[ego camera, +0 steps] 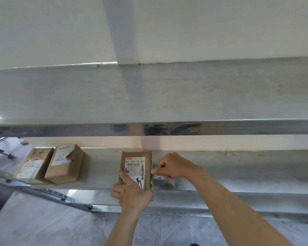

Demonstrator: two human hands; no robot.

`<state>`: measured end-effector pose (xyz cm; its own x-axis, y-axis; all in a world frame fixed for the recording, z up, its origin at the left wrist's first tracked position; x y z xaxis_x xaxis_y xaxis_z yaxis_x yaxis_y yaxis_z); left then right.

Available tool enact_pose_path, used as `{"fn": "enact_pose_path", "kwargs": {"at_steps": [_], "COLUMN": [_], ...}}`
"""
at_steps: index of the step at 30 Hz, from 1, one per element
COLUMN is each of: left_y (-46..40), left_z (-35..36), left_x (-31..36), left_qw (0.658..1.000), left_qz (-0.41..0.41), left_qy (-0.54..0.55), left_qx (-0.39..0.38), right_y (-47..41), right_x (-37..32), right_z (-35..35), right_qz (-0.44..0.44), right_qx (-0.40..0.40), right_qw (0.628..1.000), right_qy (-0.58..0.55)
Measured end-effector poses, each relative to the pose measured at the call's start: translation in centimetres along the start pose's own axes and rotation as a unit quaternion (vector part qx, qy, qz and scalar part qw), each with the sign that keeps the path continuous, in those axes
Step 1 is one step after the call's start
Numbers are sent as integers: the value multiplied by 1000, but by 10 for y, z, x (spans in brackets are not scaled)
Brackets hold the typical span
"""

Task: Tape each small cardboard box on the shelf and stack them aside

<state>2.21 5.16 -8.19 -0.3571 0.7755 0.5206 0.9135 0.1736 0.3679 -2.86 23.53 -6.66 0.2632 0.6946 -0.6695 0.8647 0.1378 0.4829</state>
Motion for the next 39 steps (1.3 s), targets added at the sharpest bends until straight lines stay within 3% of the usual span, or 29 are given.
{"fn": "enact_pose_path", "kwargs": {"at_steps": [11,22,28,34,39], "left_y": [-10,-21,-24,-26,-24], "left_z": [-18,-29,-6,-2,-4], "left_x": [-21,-44,-31,-25,-28], "left_qw": [991,977,910,890,873], "left_qz": [-34,-67,-85,-77,-71], "left_qy": [130,199,395,428,430], "left_qx": [2,-33,-98,-137,-220], "right_y": [0,3,6,5,-7], "right_x": [-36,-6,-1,9,9], "right_z": [-6,-26,-37,-37,-20], "right_qz": [-58,-27,-25,-6,11], "right_qx": [11,46,56,56,46], "right_qw": [998,998,997,997,998], "right_qy": [15,41,40,46,29]}}
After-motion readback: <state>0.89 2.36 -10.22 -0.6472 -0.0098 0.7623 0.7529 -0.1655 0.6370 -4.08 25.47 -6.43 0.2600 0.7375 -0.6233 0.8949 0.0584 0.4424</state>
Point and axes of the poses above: each hand's wrist, its own y-axis away from the middle knuckle, its own z-axis out of the palm, x = y × z, the point moved 8 cm from there along -y, towards the middle knuckle, and after that the axes turned 8 degrees about z, right-handed, at the moved point
